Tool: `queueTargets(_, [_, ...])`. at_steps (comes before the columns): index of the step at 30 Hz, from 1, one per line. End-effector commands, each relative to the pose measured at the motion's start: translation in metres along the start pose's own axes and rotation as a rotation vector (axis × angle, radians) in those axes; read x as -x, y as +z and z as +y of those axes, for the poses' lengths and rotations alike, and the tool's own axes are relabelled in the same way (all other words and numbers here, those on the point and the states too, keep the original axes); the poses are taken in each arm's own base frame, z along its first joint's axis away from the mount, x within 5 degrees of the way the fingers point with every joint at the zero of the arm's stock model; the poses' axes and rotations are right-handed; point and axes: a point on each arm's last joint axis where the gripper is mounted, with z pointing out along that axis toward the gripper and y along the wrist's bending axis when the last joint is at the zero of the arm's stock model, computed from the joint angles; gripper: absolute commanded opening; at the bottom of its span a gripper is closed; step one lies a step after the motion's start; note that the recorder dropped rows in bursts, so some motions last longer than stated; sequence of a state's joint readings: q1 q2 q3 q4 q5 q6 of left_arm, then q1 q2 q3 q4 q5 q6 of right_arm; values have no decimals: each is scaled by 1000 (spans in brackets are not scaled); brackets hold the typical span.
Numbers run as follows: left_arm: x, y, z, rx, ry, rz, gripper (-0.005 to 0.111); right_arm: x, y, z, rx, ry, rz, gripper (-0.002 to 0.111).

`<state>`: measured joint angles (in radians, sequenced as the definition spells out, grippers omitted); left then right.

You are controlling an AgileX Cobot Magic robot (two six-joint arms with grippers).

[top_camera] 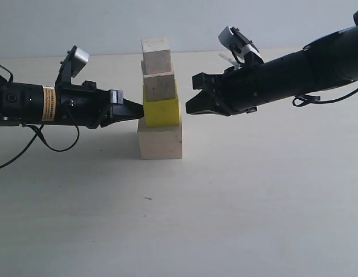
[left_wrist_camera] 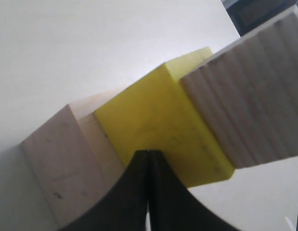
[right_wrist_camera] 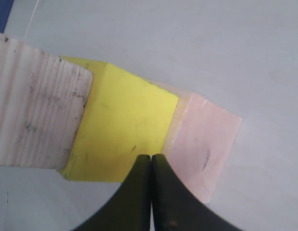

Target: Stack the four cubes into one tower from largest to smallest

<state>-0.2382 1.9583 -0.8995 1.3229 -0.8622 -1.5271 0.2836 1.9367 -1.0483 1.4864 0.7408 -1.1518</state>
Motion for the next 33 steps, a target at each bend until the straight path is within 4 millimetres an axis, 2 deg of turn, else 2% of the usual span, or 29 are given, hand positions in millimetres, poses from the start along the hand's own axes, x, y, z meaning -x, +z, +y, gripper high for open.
queueTargets(1, [2, -1, -2, 6, 5, -13, 0, 1, 0, 3, 23, -22, 2, 0])
queueTargets(33, [4, -6, 4, 19, -6, -29, 0, -3, 7, 14, 75, -55, 24, 0])
